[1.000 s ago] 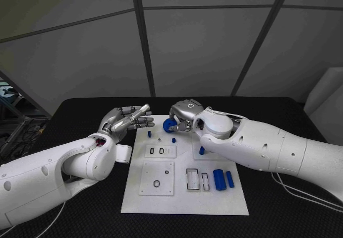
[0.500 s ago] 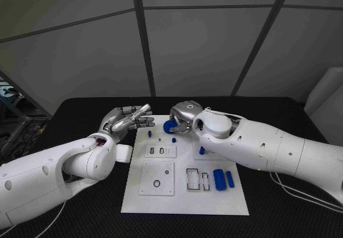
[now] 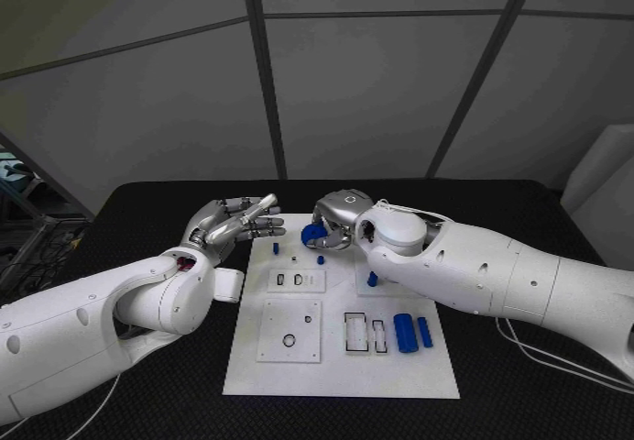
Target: Assemble the parts on the task board
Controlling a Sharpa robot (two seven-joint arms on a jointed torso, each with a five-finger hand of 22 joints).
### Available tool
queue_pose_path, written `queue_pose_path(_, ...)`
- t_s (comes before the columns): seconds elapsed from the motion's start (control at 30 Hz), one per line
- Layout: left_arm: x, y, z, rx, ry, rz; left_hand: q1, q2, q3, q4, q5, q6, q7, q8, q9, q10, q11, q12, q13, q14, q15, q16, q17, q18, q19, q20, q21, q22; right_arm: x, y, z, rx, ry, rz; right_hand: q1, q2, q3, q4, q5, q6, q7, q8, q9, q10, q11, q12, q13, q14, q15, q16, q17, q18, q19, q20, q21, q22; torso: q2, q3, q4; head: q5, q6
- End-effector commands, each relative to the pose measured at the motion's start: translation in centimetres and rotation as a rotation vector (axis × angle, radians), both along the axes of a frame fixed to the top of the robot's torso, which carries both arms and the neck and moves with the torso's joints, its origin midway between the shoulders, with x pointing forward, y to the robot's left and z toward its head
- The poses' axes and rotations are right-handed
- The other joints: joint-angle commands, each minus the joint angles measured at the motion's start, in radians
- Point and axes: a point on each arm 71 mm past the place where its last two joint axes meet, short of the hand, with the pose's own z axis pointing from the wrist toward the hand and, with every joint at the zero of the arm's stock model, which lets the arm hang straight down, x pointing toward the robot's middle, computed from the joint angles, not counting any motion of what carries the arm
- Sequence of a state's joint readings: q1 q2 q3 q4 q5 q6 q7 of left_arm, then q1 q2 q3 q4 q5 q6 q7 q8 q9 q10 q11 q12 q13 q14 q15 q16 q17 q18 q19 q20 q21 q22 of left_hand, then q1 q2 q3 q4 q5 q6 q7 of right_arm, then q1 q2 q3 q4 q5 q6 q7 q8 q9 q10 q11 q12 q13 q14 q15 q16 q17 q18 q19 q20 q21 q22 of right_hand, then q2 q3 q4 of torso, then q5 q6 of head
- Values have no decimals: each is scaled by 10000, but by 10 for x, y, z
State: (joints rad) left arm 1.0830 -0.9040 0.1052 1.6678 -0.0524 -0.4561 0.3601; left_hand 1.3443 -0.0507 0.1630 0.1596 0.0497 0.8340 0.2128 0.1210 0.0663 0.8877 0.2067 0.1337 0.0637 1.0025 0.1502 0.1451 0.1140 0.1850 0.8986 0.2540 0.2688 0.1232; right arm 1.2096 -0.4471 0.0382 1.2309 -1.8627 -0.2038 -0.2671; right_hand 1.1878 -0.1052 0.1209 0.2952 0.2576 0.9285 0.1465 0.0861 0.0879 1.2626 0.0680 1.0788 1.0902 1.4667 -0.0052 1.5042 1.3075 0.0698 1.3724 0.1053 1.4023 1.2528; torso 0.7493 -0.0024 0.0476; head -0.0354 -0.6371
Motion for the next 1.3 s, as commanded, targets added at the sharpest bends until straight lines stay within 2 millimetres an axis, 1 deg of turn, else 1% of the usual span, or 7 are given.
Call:
queue_pose_path(0.03, 0, -2, 1, 3, -33, -175, 100, 38, 13, -47, -4, -101, 443, -48, -3, -62, 5, -26, -4, 2, 56, -66, 13, -58, 27, 20, -54, -19, 0, 0, -2, 124, 484, 149, -272, 110, 83, -19, 80, 110, -47, -19, 30, 82, -81, 143, 137, 777, -53, 60, 1403, -31, -17, -32, -25, 10, -4, -4, 2, -2, -6)
queue_pose_path(0.3, 0, -1, 1, 16, -3, -172, 186, 140, 132, -153, -3, -109, 445, -51, -1, -84, 10, -24, -2, -1, 60, -119, 18, -57, 12, 25, -76, -37, 1, -5, -4, 246, 850, 15, -571, 283, 101, -31, 224, 356, -67, -4, 88, 275, -98, 505, 482, 797, -72, 102, 1490, -46, 29, -58, 13, 88, -4, 0, 1, -6, -23)
queue_pose_path(0.4, 0, -1, 1, 17, 1, -173, 192, 148, 142, -162, -4, -109, 445, -51, -1, -85, 10, -23, -2, 0, 61, -123, 19, -57, 12, 25, -77, -38, 2, -8, -4, 286, 880, -124, -757, 300, -70, -50, 830, 366, -36, -87, 89, 255, -77, 544, 531, 802, -61, 116, 1522, -50, 36, -60, 19, 106, -3, 1, 2, -5, -23)
queue_pose_path(0.5, 0, -1, 1, 17, 2, -175, 199, 156, 155, -173, -4, -109, 445, -51, -1, -86, 9, -23, -1, 1, 61, -127, 19, -57, 11, 25, -79, -39, 3, -11, -4, 328, 842, -223, -697, 298, -130, -82, 1025, 366, 0, -126, 90, 240, -50, 553, 548, 806, -41, 125, 1542, -55, 50, -46, 30, 131, -7, -2, 9, -22, -35)
queue_pose_path(1.0, 0, 0, 1, 44, -12, -140, 211, 162, 170, -190, -3, -110, 446, -52, -1, -87, 9, -21, -1, 1, 61, -133, 20, -57, 10, 26, -81, -41, -3, -28, 6, 1013, 112, -387, -479, 325, -167, -100, 1182, 476, 41, -121, 117, 415, -17, 828, 811, 827, -9, 173, 1637, -85, 147, -17, 113, 284, -8, 2, 5, -65, -41)
queue_pose_path(1.17, 0, 1, 1, 51, -46, -142, 211, 162, 170, -190, -3, -110, 446, -52, -1, -87, 9, -21, -1, 1, 61, -133, 20, -57, 10, 26, -81, -41, -10, -53, 17, 2225, -553, -645, 372, 377, 58, -394, 1288, 455, 21, -189, 112, 260, -48, 621, 633, 776, -33, 62, 1429, -52, 58, -24, 36, 152, -15, 9, -16, -53, -34)
queue_pose_path(1.3, 0, 3, 2, 36, -120, -148, 215, 162, 177, -199, -4, -111, 446, -52, -1, -88, 10, -21, -1, -1, 62, -139, 20, -57, 8, 26, -84, -43, -14, -96, 18, 3573, 467, -1044, 1294, 143, 208, -874, 775, 520, 42, -174, 124, 280, -50, 616, 643, 759, -40, 15, 1354, -32, -14, -36, -30, 55, -22, 17, -77, -49, -6)
